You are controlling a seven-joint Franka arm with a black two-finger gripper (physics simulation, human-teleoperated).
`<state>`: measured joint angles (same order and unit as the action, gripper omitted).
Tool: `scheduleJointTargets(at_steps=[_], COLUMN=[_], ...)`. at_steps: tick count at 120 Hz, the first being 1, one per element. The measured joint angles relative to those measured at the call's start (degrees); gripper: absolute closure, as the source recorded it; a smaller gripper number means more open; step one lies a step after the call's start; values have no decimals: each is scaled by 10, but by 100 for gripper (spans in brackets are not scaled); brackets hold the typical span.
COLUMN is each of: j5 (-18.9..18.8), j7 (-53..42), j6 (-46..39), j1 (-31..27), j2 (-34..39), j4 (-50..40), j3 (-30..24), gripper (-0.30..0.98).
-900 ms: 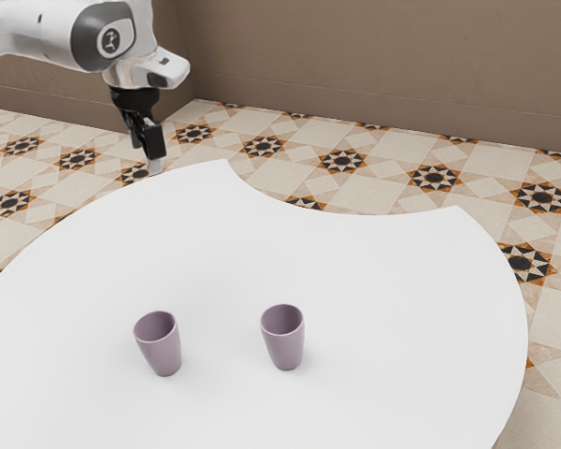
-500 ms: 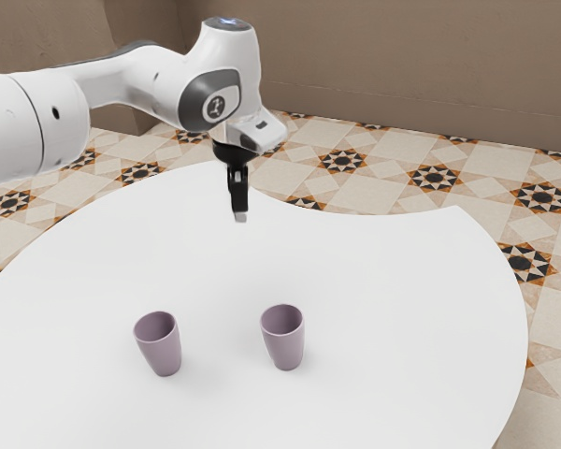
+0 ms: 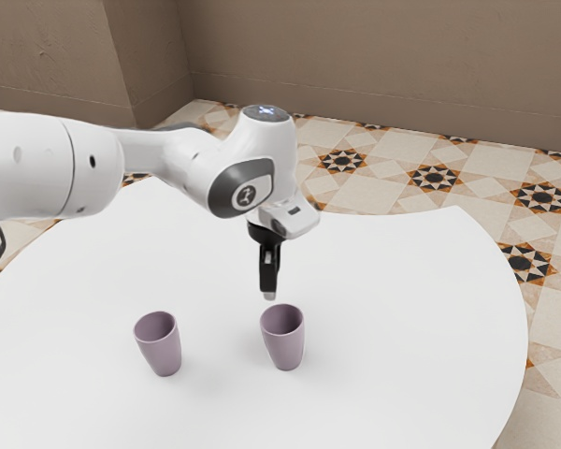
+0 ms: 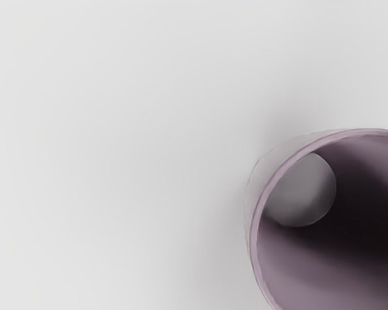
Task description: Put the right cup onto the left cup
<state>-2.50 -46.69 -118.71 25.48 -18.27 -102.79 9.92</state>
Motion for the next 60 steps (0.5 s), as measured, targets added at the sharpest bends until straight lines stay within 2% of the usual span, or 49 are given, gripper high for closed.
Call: scheduleJointTargets(at_steps=[41, 48, 60], j5=[8, 9, 11], j7=[18, 21, 28], j6=[-50, -56, -65], j1=[12, 15, 22], j2=[-11, -13, -13], j4=[-46, -49, -53], j3=[-4, -4, -4], gripper=[1, 8, 33])
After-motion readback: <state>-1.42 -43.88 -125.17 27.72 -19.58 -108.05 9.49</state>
